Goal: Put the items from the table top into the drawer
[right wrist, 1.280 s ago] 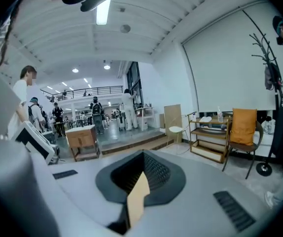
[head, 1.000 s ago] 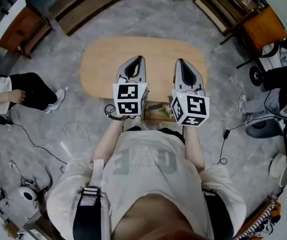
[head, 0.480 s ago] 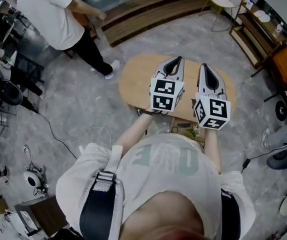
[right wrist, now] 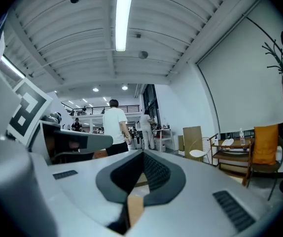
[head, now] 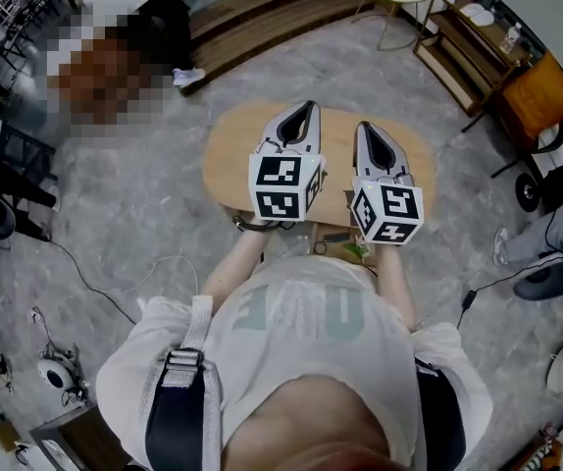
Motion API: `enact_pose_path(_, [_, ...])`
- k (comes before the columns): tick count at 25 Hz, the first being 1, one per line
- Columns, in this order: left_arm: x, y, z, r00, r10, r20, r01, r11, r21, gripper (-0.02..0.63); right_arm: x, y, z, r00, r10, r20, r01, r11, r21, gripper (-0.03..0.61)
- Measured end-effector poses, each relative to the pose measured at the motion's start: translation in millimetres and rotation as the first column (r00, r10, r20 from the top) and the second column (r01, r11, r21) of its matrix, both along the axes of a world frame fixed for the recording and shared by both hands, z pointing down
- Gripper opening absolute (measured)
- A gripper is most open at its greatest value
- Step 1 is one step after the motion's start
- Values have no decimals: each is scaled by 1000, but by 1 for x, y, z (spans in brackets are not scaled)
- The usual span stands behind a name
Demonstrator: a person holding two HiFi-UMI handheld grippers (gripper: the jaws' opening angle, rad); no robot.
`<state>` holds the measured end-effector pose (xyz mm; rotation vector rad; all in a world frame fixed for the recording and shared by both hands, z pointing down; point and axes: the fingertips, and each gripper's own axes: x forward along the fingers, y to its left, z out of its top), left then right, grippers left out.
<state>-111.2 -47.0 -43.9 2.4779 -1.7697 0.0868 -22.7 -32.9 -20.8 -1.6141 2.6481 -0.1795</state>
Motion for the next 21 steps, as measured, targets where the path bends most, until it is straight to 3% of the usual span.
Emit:
enact_pose_path(7, [-1, 1, 6, 1000, -1, -29, 1, 1000, -14, 8, -1, 2, 7, 1000, -12, 8, 12, 1000, -19, 2])
enact_pose_path(11, [-5, 5, -4, 999, -6, -40, 8, 999, 34, 8, -6, 2, 5, 1000, -24, -6, 24, 1000, -17, 2])
enact_pose_path(21, [-10, 7, -1, 1000, -12, -16, 12, 999, 34, 8, -3, 0, 10, 1000, -3, -13, 2, 1000, -20, 2])
